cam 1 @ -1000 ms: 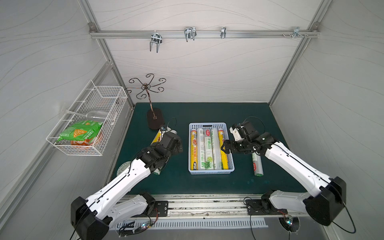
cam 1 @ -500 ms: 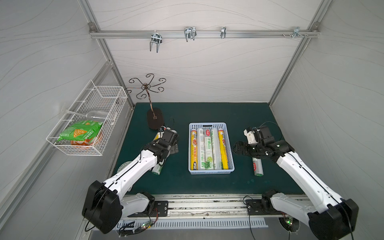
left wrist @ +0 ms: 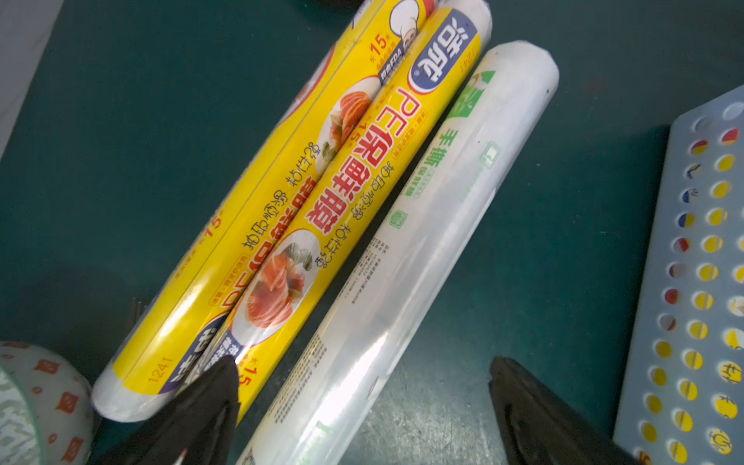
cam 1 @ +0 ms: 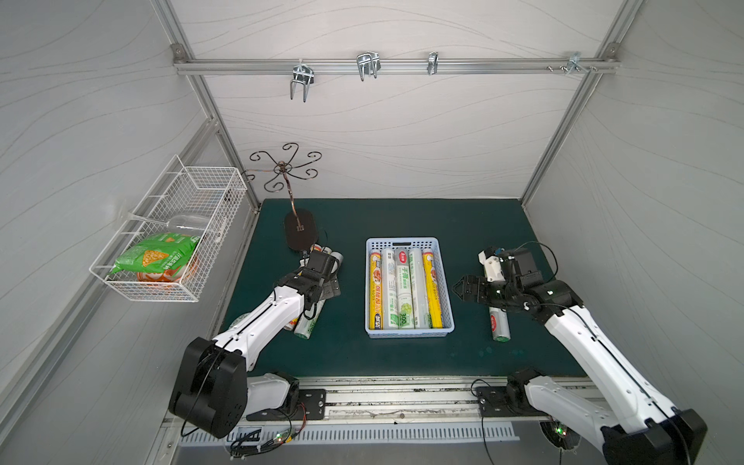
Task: Put the plastic wrap into the basket
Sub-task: Pick up the plastic wrap from the center of the board.
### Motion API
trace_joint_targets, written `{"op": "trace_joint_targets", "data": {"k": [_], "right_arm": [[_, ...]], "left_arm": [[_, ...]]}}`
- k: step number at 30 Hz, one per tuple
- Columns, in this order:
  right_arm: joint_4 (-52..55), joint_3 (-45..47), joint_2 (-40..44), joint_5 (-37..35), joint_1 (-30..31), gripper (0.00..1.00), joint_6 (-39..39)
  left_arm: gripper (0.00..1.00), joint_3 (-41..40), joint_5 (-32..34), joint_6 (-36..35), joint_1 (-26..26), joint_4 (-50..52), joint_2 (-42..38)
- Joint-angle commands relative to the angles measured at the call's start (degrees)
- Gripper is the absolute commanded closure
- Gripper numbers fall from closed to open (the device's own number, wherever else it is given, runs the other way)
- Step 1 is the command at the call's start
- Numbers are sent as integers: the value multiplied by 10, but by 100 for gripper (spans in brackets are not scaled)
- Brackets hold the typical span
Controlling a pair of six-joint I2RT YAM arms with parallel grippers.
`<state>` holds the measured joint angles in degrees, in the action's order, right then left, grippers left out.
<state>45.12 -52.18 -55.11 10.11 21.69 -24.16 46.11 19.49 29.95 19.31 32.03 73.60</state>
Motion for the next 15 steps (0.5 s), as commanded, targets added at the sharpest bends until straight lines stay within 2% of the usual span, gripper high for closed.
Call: {"op": "trace_joint_targets", "data": {"k": [1, 15], "right_arm": [[4, 4, 0, 11, -3, 1, -3], [10, 2, -7, 13, -3, 1, 4]], "left_arm": [[1, -5, -20, -4, -6, -30, 18], [1, -17, -53, 3, -9, -65, 80]]}}
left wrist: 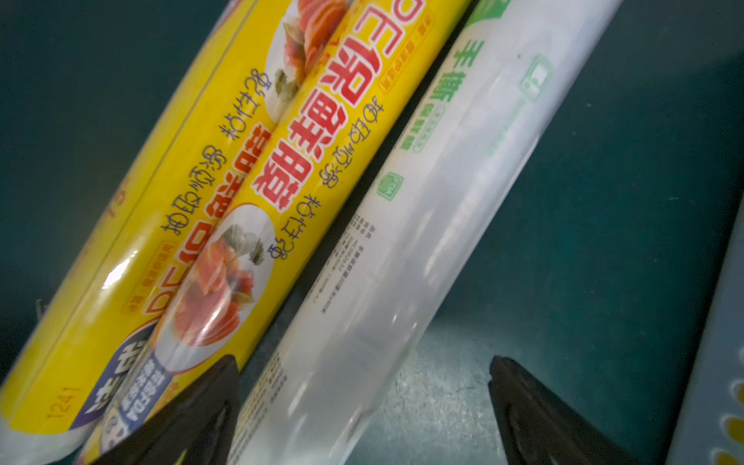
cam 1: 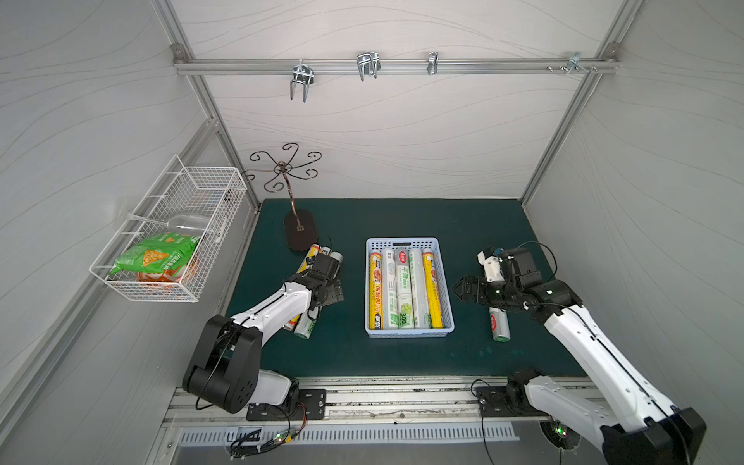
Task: Put the plastic wrap into the basket
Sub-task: Pick up the plastic wrap from the center of the board.
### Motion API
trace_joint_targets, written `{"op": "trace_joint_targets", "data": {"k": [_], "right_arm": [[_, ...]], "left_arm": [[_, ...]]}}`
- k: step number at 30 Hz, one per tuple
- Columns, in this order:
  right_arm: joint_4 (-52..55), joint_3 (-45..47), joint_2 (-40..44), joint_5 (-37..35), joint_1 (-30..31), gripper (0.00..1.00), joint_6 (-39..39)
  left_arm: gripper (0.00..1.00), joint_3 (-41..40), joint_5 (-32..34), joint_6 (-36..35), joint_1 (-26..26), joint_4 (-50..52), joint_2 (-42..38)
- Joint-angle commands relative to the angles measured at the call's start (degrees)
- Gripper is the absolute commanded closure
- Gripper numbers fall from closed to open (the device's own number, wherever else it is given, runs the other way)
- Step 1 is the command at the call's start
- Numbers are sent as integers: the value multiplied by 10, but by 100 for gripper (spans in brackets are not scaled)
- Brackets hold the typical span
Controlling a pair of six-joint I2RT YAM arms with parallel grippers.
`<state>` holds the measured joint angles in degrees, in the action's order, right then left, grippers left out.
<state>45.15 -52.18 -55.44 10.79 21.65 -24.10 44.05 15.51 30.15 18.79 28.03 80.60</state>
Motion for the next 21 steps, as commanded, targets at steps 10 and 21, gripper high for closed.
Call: {"op": "trace_joint_targets", "data": {"k": [10, 21], "right_arm": [[6, 3, -19, 12, -3, 1, 7], [1, 5, -25, 16, -2, 1, 9]], "left_arm": [[1, 6, -69, -7, -3, -45, 33], [6, 45, -98, -31, -2, -32, 85]]}}
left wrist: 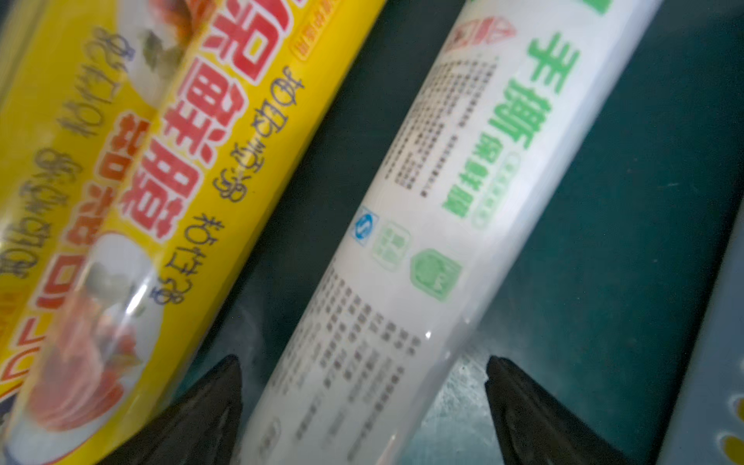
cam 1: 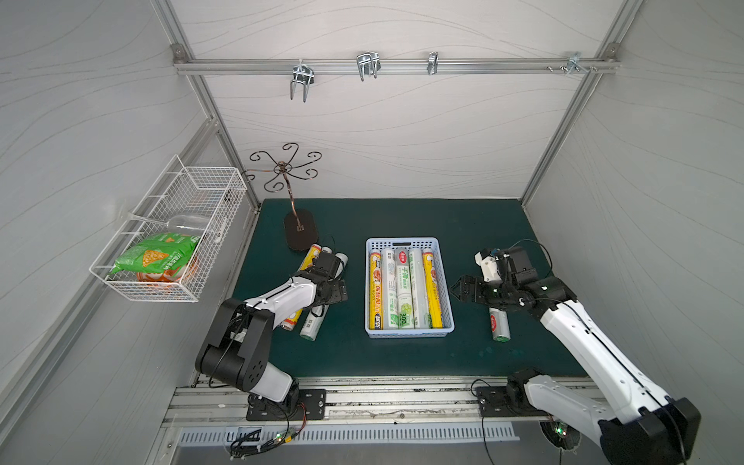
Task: Put the plastic wrap into the basket
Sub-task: Pick up the plastic wrap from the center of the board.
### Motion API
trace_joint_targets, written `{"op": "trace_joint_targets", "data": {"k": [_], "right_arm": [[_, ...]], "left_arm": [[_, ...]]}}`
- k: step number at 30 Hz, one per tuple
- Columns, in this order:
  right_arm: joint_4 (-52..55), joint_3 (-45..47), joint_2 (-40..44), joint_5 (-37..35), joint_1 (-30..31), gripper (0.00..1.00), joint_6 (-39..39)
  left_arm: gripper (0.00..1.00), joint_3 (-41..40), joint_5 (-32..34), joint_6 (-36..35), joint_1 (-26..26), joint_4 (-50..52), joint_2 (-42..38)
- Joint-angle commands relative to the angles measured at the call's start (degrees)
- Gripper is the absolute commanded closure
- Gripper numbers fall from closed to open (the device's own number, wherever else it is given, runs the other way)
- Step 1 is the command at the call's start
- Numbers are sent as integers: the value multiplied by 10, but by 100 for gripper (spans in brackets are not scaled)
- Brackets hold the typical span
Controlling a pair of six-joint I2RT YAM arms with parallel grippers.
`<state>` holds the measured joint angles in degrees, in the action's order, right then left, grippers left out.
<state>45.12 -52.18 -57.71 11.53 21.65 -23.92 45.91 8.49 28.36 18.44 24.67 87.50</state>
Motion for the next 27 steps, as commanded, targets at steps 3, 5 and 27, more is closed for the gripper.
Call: {"op": "trace_joint_targets", "data": {"k": [3, 5, 27], "right_arm": [[-2, 8, -3, 11, -2, 1, 5], [-3, 7, -5, 22, -3, 1, 2], [-18, 18, -6, 50, -3, 1, -19]], "left_arm": [[10, 34, -40, -20, 1, 5, 31], [12, 37, -46, -23, 1, 7, 39], [52, 62, -78, -13, 38, 26, 58]]}}
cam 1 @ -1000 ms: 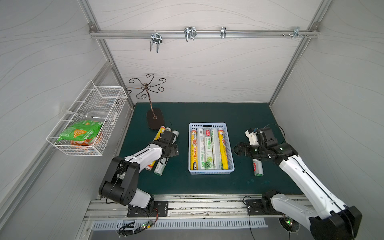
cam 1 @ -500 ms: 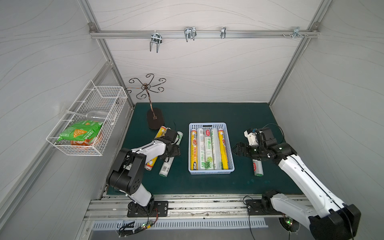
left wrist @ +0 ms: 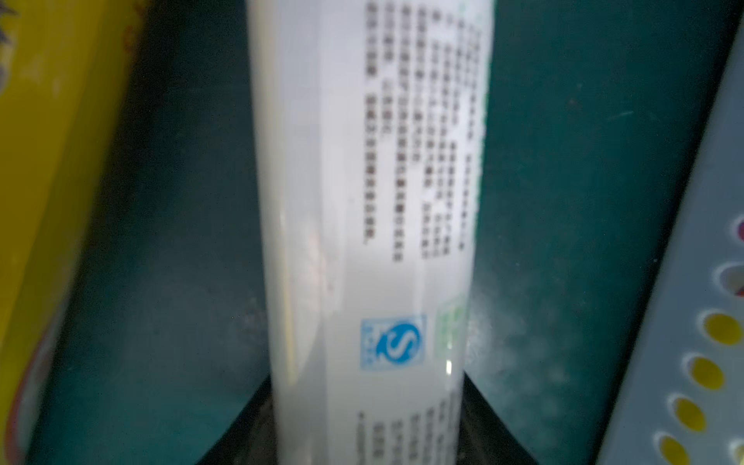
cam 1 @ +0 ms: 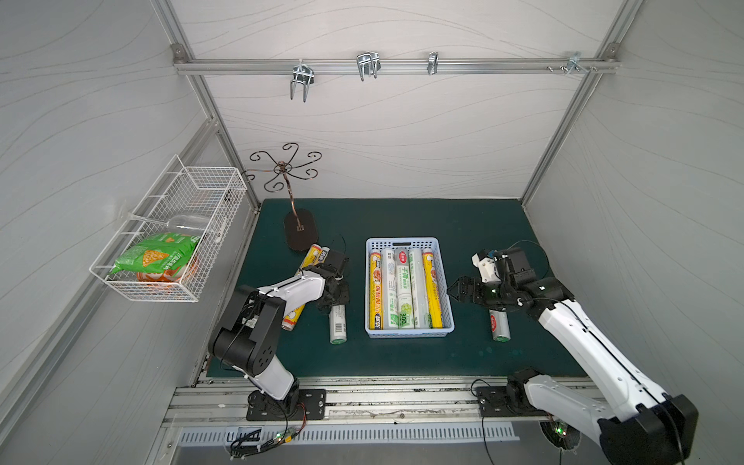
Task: Put the plastic wrap into the basket
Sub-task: Pick up the plastic wrap from the center of the board.
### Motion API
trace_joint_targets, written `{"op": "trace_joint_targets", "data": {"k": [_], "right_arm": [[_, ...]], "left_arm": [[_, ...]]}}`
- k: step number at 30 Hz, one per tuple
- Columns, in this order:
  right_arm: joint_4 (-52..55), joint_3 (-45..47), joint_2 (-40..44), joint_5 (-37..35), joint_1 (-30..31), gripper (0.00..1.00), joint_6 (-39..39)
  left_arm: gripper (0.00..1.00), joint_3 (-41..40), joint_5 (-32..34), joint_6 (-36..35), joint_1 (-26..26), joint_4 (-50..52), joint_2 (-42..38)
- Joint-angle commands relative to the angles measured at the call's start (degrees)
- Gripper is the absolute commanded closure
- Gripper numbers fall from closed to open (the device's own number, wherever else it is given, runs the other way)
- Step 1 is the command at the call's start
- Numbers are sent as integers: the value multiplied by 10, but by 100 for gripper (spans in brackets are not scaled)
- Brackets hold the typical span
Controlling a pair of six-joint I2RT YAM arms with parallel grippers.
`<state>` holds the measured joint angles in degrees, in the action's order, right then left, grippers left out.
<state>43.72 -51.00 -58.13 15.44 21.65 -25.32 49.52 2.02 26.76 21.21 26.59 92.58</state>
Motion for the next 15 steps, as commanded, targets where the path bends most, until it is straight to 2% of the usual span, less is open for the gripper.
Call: {"op": "trace_joint_targets", "data": {"k": [1, 6, 15], "right_arm": [[-3, 6, -1, 11, -2, 1, -6], [-2, 7, 1, 9, -2, 1, -5], [0, 8, 2, 5, -3, 1, -3]], "left_arm": [[54, 29, -14, 3, 15, 7, 8], [64, 41, -13, 5, 35, 16, 2], [72, 62, 2, 23, 52, 58, -51]]}}
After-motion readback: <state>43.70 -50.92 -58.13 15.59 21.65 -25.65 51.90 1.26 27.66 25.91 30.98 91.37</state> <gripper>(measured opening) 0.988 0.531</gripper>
